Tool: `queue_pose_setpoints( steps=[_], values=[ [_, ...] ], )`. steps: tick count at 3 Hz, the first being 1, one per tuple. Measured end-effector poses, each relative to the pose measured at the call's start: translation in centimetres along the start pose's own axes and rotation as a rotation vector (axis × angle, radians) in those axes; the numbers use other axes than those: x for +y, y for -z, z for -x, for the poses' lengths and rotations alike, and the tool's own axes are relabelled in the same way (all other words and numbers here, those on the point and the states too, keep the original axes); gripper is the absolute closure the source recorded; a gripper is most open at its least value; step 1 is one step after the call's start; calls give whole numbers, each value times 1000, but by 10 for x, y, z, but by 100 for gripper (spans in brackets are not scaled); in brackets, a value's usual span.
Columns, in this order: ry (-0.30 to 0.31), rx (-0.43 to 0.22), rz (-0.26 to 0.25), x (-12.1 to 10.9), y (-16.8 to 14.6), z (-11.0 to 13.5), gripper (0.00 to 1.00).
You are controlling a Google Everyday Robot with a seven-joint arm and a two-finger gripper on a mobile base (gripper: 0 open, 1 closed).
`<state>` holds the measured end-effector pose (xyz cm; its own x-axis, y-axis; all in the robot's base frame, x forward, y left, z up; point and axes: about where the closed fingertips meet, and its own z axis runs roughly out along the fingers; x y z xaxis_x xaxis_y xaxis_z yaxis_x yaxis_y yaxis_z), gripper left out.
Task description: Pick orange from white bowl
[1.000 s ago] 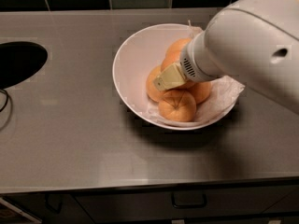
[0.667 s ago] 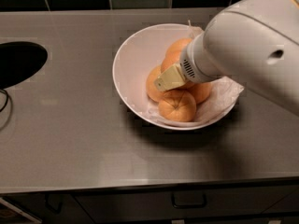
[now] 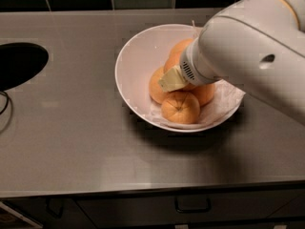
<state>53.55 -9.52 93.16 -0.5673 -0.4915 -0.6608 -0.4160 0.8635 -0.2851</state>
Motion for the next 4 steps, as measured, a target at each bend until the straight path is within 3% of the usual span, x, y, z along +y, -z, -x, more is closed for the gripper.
queue_pose_setpoints(
  steps=[1,3,4],
  values=[
    [0,0,0,0,0,0,42],
    [13,1,9,1,2,1,88],
    [53,32,44,-6,16,4,100]
  ],
)
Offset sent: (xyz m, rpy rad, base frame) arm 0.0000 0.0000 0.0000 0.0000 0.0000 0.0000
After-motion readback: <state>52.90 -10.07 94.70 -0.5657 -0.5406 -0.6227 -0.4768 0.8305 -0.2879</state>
